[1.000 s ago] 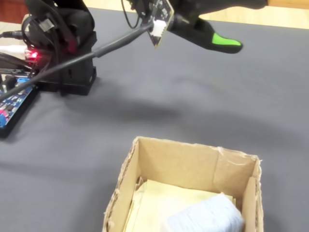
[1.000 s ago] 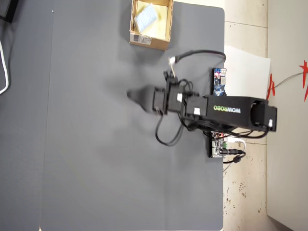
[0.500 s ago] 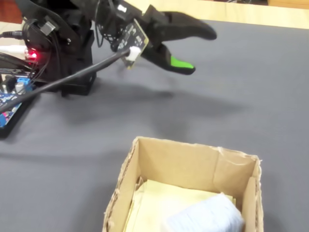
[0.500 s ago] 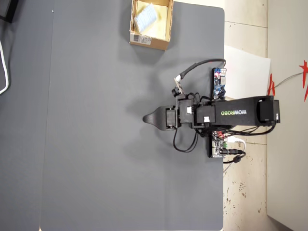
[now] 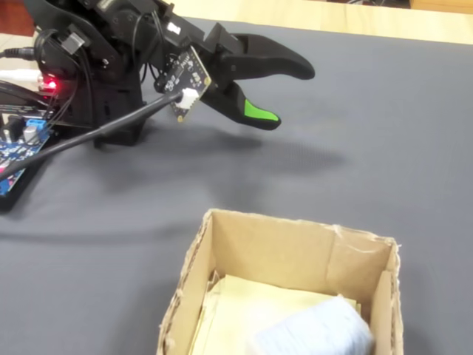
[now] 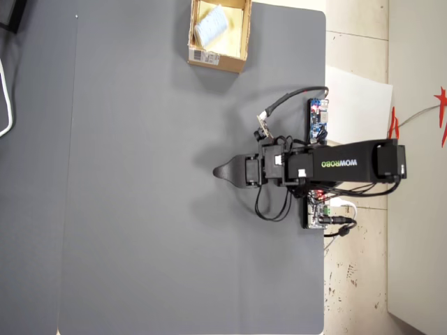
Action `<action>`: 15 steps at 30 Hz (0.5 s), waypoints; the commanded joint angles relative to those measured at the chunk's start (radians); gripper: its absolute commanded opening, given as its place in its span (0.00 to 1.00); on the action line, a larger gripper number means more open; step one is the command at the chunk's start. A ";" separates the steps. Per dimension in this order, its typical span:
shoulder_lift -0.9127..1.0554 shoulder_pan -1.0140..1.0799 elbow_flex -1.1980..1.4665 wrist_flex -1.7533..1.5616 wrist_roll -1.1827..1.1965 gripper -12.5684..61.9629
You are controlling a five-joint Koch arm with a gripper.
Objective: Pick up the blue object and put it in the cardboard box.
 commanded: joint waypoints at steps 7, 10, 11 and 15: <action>0.091 0.000 0.040 0.207 0.014 0.62; 0.091 0.002 0.040 0.201 0.017 0.62; 0.091 0.003 0.040 0.192 0.020 0.62; 0.087 0.025 0.038 0.189 0.017 0.62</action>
